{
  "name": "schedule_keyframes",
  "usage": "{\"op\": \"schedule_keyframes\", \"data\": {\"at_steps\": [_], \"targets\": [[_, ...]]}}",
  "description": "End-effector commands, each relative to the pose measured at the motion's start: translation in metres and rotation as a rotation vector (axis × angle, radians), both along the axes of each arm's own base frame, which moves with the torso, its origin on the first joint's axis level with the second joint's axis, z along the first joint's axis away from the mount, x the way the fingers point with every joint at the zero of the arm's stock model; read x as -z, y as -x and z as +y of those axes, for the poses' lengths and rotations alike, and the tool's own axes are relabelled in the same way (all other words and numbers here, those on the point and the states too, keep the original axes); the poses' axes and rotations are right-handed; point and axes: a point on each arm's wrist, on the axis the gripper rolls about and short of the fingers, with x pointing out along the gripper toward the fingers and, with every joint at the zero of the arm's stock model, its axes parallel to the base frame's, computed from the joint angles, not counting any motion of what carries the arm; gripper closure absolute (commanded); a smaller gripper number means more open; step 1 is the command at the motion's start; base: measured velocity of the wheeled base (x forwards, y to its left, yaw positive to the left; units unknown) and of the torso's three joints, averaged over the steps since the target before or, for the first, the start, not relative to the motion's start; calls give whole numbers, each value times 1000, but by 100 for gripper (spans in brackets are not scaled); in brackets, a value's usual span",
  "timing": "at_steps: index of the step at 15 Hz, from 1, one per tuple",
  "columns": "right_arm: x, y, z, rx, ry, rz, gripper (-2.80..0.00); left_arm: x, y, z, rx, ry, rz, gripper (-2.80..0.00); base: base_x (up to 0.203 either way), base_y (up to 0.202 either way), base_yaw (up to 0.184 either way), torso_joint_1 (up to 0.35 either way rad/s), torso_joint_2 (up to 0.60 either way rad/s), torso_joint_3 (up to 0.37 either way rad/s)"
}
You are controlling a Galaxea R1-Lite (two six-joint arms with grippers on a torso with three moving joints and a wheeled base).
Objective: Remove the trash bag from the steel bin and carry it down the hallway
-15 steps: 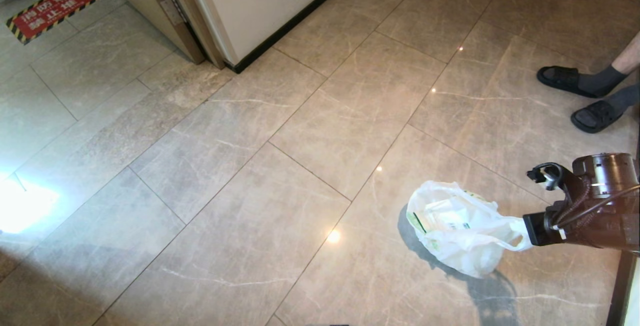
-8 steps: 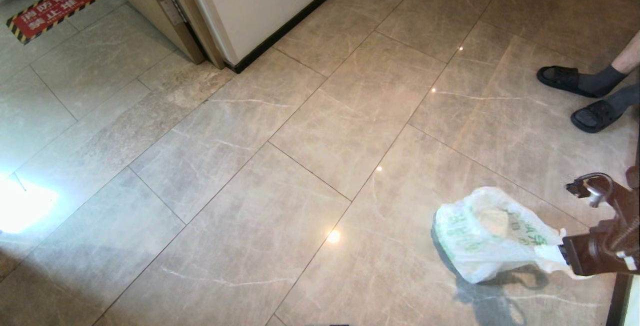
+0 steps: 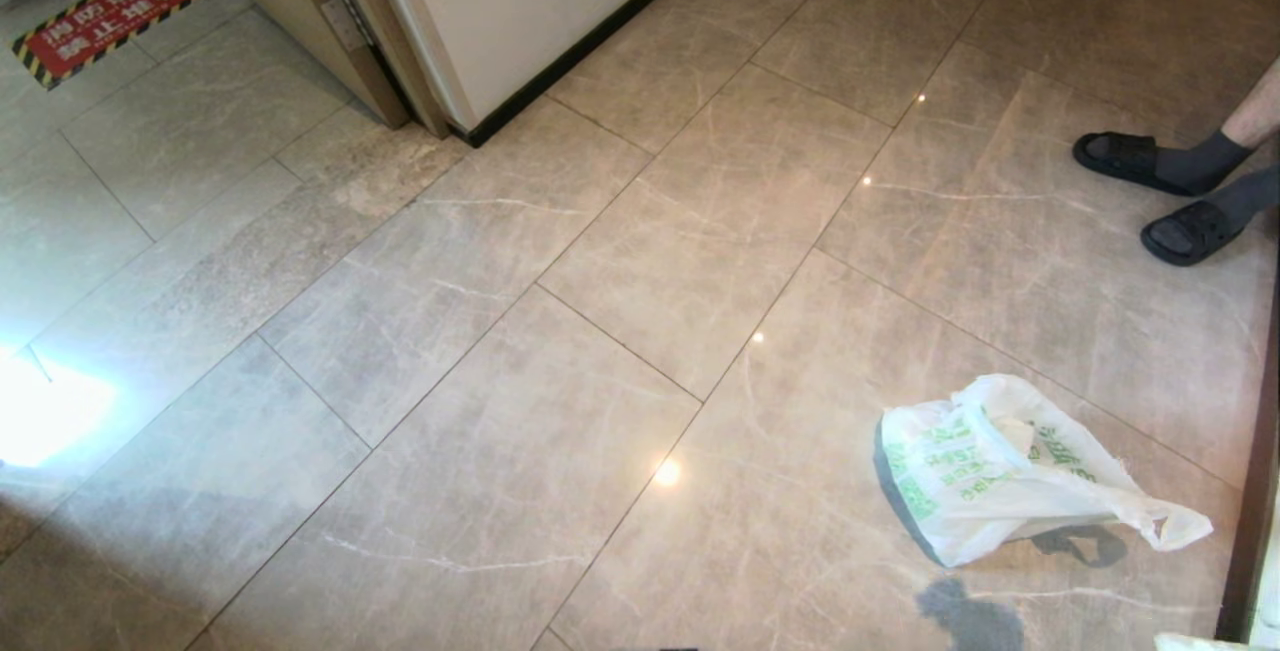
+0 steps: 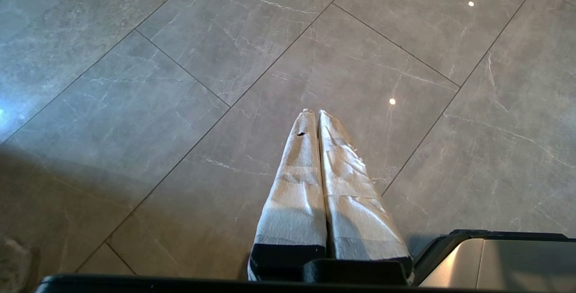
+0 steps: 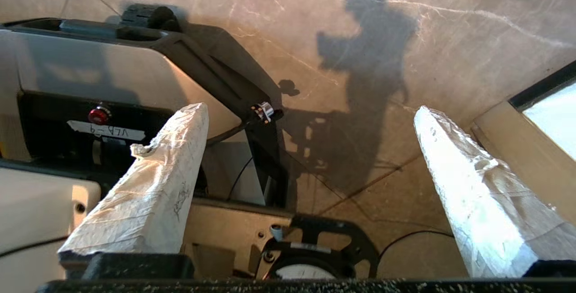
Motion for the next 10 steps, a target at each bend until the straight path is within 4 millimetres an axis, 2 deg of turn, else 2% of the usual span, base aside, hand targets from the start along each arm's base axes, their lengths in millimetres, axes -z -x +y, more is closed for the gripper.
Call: {"op": "schedule_keyframes", "data": {"at_steps": [1, 3, 5, 6, 10], "targets": [[0, 32, 4, -5, 7, -108, -280, 0, 0, 0, -1, 0, 0, 0, 0, 0, 0, 0, 0, 0], [7, 42, 5, -8, 8, -91, -280, 0, 0, 0, -1, 0, 0, 0, 0, 0, 0, 0, 0, 0], [4, 43, 5, -4, 6, -96, -280, 0, 0, 0, -1, 0, 0, 0, 0, 0, 0, 0, 0, 0], [2, 45, 5, 5, -1, -109, 0, 0, 0, 0, -1, 0, 0, 0, 0, 0, 0, 0, 0, 0], [4, 51, 5, 39, 6, -142, 0, 0, 0, 0, -1, 1, 0, 0, 0, 0, 0, 0, 0, 0]]}}
